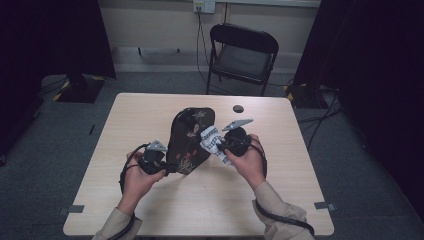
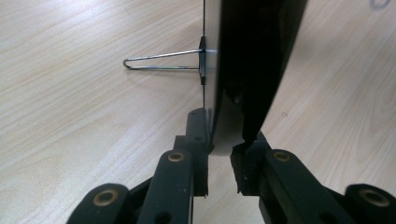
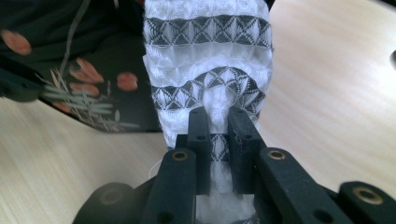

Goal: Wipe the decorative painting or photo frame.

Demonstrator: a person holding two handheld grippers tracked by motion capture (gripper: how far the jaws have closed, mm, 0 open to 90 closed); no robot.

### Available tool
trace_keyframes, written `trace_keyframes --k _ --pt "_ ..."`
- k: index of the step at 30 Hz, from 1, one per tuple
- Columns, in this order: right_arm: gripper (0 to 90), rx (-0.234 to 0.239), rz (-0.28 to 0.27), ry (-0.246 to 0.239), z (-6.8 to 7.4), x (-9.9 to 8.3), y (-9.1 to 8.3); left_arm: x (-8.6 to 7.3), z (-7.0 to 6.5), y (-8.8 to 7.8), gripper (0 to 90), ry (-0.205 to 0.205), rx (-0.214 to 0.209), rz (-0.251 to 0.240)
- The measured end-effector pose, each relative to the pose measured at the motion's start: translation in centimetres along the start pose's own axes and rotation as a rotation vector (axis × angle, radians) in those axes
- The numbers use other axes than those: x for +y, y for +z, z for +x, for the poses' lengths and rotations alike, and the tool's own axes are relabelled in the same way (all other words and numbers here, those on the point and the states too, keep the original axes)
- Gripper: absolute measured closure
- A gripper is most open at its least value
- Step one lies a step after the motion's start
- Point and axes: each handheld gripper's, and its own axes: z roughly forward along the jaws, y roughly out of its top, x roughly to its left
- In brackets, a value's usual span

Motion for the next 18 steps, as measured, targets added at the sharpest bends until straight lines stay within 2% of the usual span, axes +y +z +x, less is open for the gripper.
trace_keyframes --k 11,18 --pt "81.6 0.025 0.095 0.017 0.6 -3.1 3.3 0.0 0.0 0.0 78.7 0.004 0.0 -0.004" --pt "81.6 0.038 0.143 0.02 0.8 -4.4 4.6 0.0 -0.1 0.0 78.7 0.003 0.003 -0.003"
